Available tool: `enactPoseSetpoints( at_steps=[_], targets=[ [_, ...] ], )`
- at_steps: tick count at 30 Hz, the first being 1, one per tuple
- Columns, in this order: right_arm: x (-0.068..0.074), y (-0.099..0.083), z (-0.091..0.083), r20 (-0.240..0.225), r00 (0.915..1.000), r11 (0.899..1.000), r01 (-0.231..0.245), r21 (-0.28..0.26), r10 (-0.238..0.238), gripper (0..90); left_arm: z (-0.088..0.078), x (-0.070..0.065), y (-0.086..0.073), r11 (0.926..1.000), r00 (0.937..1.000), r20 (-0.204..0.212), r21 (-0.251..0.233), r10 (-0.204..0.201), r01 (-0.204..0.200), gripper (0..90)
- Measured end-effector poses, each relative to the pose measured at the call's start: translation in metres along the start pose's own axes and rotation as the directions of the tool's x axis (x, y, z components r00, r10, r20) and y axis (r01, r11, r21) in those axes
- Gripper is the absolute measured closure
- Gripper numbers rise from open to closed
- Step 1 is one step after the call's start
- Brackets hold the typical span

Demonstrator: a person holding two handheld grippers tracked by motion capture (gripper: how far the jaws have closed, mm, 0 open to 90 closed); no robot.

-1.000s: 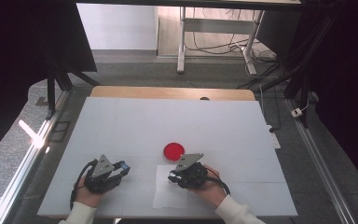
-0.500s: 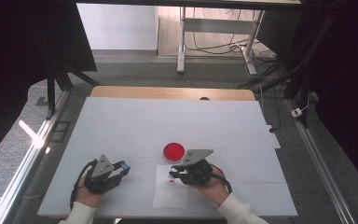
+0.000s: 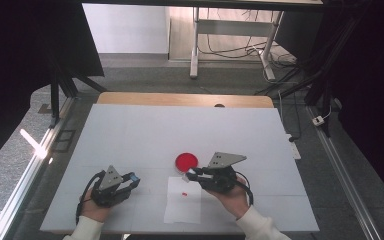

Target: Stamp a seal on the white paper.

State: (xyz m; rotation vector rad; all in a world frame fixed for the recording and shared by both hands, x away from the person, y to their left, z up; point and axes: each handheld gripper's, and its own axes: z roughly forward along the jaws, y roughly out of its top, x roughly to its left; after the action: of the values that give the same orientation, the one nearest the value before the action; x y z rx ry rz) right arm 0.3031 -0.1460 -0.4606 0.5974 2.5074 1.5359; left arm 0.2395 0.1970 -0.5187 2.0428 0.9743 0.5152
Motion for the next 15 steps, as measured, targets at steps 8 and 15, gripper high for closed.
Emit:
enactPoseSetpoints(
  at_steps=[8,15],
  targets=[
    [-0.012,0.004,-0.015,0.022,0.9988,0.997,-0.042,-0.065,0.043,75.1,0.001,0.000,0.001,1.0000,1.0000,0.000,0.003,0.005,-0.005,65.1],
    [-0.019,0.006,-0.025,0.046,0.9963,0.991,-0.067,-0.115,0.072,75.1,0.002,-0.001,0.001,1.0000,1.0000,-0.002,0.005,0.007,-0.007,65.1]
  ],
)
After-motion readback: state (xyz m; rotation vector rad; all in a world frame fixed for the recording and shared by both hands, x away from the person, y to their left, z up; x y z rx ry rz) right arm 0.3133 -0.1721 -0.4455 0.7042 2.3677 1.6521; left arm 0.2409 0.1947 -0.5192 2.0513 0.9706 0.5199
